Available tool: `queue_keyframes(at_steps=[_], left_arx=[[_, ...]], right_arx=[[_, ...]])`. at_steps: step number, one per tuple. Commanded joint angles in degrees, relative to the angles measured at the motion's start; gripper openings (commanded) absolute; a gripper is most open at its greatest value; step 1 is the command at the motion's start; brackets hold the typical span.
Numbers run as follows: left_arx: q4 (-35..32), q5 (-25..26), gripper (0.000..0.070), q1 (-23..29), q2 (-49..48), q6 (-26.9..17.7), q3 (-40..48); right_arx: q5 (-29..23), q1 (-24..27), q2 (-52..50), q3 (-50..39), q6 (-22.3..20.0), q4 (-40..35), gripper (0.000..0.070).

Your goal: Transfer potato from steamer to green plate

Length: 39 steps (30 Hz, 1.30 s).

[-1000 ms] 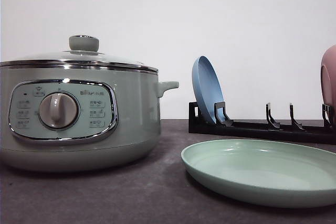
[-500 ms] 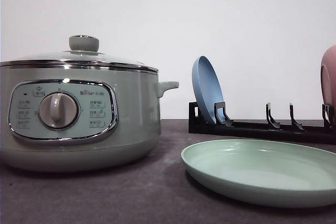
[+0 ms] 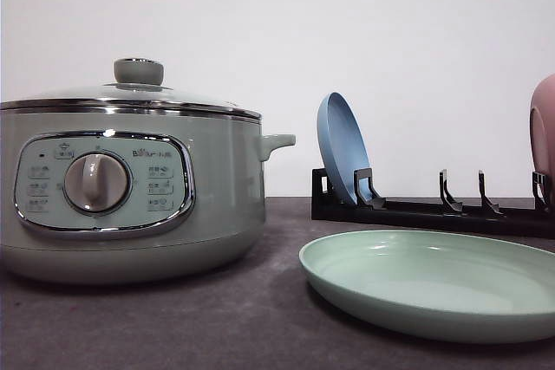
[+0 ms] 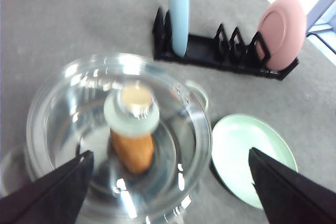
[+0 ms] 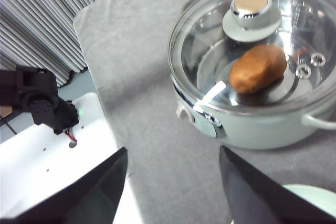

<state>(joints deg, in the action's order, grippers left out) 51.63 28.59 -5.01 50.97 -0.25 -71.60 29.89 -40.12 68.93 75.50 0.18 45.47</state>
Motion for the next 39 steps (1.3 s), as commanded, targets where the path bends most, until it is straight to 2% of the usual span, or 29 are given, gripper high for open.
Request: queue_keyframes(at_steps=[1, 9, 16, 22, 28, 39], left_arx=[[0.78, -2.01, 0.0607, -0.97, 3.31, 0.3, -4.82], [9.24, -10.62, 0.0606, -7.58, 20.05, -1.16, -22.54], [14.26, -17.41, 0.0601, -12.46, 32.07, -2.11, -30.95], [14.56, -19.13, 0.0595, -14.84, 38.79, -2.16, -31.66], [15.07, -23.19, 0.0595, -16.7, 43.42, -2.21, -31.66], [16.42, -24.59, 0.0595, -17.85, 48.46, -2.18, -31.66]], right_arx=[[0.07, -0.44, 0.57, 1.05, -0.87, 0.08, 0.0345], [0.07, -0.44, 0.57, 1.05, -0.89, 0.49, 0.0345], [0.07, -0.44, 0.57, 1.05, -0.9, 0.98, 0.0345], [-0.17, -0.44, 0.57, 1.05, -0.9, 1.38, 0.0345], [-0.2, -0.44, 0.57, 1.05, -0.87, 1.42, 0.0345], [-1.62, -0.44, 0.59, 1.05, -0.88, 1.73, 0.0345]])
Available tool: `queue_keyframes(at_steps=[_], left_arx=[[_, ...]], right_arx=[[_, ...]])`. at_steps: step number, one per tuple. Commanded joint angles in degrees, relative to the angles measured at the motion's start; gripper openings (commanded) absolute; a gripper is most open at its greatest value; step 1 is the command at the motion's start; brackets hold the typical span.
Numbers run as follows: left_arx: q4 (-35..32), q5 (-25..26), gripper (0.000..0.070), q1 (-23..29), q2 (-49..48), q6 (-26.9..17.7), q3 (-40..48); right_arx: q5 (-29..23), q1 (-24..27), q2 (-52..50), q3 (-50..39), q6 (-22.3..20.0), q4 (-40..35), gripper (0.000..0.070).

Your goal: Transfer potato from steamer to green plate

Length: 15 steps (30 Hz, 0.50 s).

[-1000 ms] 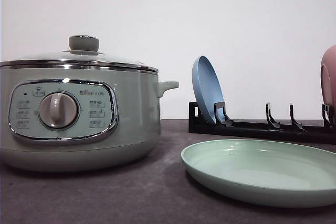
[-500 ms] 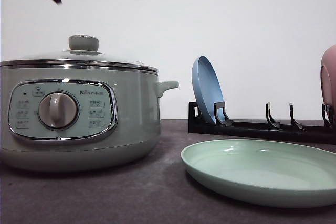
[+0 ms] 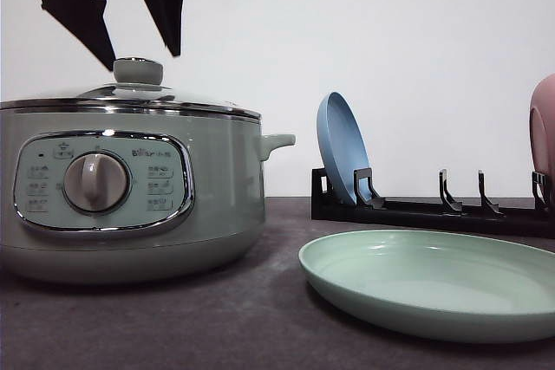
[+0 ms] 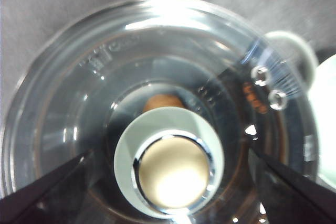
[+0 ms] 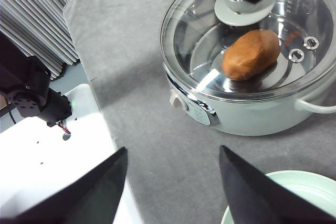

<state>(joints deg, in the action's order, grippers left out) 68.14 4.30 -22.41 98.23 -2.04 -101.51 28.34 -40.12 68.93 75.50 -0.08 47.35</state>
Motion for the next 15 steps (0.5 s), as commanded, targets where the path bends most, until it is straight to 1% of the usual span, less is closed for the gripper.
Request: queue_keyframes(at_steps=[1, 12, 13, 15], left_arx=[[-0.01, -0.47, 0.0595, -0.48, 1.5, -0.39, -1.73], [0.06, -0.53, 0.0584, -0.56, 2.8, -0.33, -1.73], [0.06, -0.53, 0.0576, -0.59, 2.86, -0.33, -1.73], [0.06, -0.53, 0.0525, -0.79, 2.95, -0.34, -1.73]], right_arx=[[-0.06, -0.44, 0.59, 1.05, -0.63, -0.15, 0.0345], [-0.09, -0.44, 0.61, 1.05, -0.65, -0.17, 0.0345], [-0.11, -0.44, 0.61, 1.05, -0.7, -0.17, 0.0345], [-0.31, -0.44, 0.61, 1.05, -0.79, -0.17, 0.0345]])
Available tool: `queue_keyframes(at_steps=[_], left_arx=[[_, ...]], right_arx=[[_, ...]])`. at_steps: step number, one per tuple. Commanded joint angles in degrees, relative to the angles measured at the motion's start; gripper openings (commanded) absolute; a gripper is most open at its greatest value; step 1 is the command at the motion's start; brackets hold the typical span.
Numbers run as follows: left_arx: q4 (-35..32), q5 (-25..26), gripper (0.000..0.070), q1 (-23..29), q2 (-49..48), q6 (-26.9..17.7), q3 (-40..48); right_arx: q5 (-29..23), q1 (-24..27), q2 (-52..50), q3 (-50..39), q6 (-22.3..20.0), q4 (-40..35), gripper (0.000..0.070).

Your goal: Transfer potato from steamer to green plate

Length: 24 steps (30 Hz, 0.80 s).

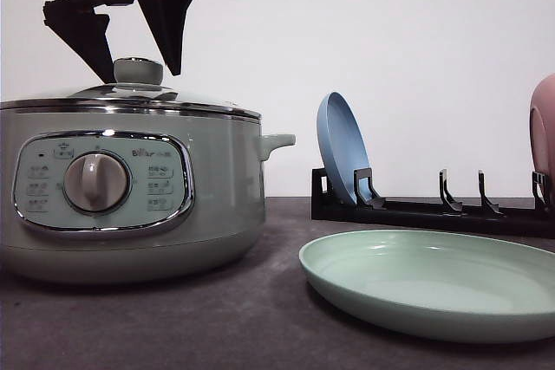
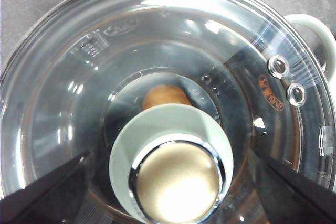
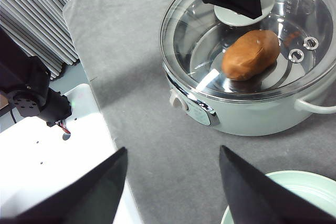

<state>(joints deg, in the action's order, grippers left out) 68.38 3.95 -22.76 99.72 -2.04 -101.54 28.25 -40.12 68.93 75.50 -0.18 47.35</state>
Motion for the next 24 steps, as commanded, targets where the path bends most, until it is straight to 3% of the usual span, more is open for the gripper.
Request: queue_keyframes(at_steps=[1, 4, 9, 17, 22, 24], left_arx=[[-0.2, -0.18, 0.0501, -0.52, 1.47, -0.33, -1.7], [-0.11, -0.18, 0.0499, -0.82, 1.47, -0.33, -1.7], [1.1, -0.22, 0.038, -0.98, 1.47, -0.3, -1.7], [2.51, -2.61, 0.0375, -1.23, 1.47, -0.1, -1.7], [2.58, -2.78, 0.0263, -1.33, 1.47, -0.07, -1.7], [2.57, -2.76, 0.0259, -1.4, 1.47, -0.05, -1.7]], right_arx=[[-0.24, -0.44, 0.61, 1.05, -0.7, -0.17, 0.0345], [-0.24, -0.44, 0.61, 1.05, -0.72, -0.2, 0.0345], [-0.24, -0.44, 0.61, 1.05, -0.72, -0.2, 0.0345], [-0.24, -0.44, 0.61, 1.05, -0.74, -0.2, 0.0345], [-0.22, -0.44, 0.61, 1.05, -0.72, -0.18, 0.0345], [-0.24, -0.44, 0.61, 1.05, -0.72, -0.17, 0.0345]])
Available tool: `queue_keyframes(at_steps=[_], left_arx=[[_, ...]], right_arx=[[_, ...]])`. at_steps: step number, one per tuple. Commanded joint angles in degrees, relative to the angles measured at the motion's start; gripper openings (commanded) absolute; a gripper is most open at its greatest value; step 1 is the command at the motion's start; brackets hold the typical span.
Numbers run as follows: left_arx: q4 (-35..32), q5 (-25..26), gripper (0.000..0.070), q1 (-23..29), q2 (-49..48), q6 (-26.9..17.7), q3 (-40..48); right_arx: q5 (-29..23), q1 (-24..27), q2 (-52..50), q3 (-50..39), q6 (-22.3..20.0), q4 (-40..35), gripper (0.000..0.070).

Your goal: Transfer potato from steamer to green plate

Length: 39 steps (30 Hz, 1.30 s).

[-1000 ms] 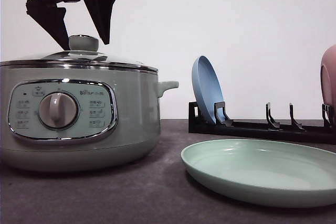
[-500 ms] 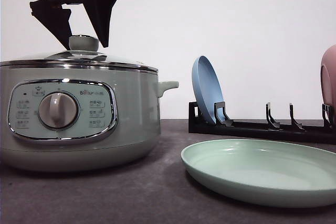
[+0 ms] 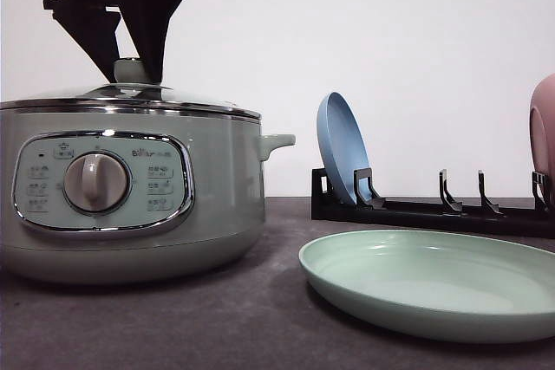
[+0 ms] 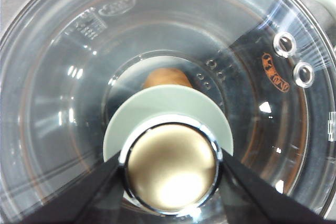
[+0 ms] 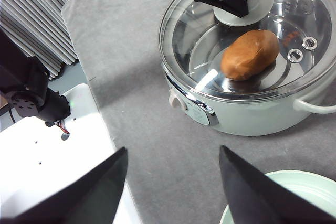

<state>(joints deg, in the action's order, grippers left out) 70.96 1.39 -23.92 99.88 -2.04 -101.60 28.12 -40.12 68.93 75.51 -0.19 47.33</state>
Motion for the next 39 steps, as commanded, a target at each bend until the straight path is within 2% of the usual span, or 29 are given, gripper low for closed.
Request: queue_keyframes(at_steps=[1, 3, 6, 8, 26, 33, 39], left_arx=[[-0.02, -0.21, 0.0258, -0.3, 1.31, -0.06, -1.64], [-0.02, -0.19, 0.0233, -0.37, 1.31, -0.07, -1.64], [-0.03, -0.2, 0.0065, -0.37, 1.31, -0.05, -1.64], [0.0, -0.19, 0.0006, -0.37, 1.29, -0.04, -1.64], [-0.25, -0.23, 0.0, 1.63, -5.81, -0.11, -4.4], [-0.09, -1.04, 0.0, 5.2, -10.74, -0.12, -4.53], [1.54, -3.36, 0.0, 10.52, -13.66, -0.35, -4.53]], right_arx=[[-0.11, -0.44, 0.61, 1.05, -0.72, -0.16, 0.0345], [-0.11, -0.44, 0.61, 1.05, -0.72, -0.18, 0.0345], [-0.11, -0.44, 0.61, 1.05, -0.72, -0.17, 0.0345], [-0.09, -0.44, 0.61, 1.05, -0.72, -0.18, 0.0345], [-0.11, -0.44, 0.61, 1.05, -0.68, -0.22, 0.0345], [-0.09, -0.44, 0.61, 1.05, -0.36, -0.2, 0.0345], [-0.11, -0.44, 0.61, 1.05, 0.33, -0.2, 0.0345]])
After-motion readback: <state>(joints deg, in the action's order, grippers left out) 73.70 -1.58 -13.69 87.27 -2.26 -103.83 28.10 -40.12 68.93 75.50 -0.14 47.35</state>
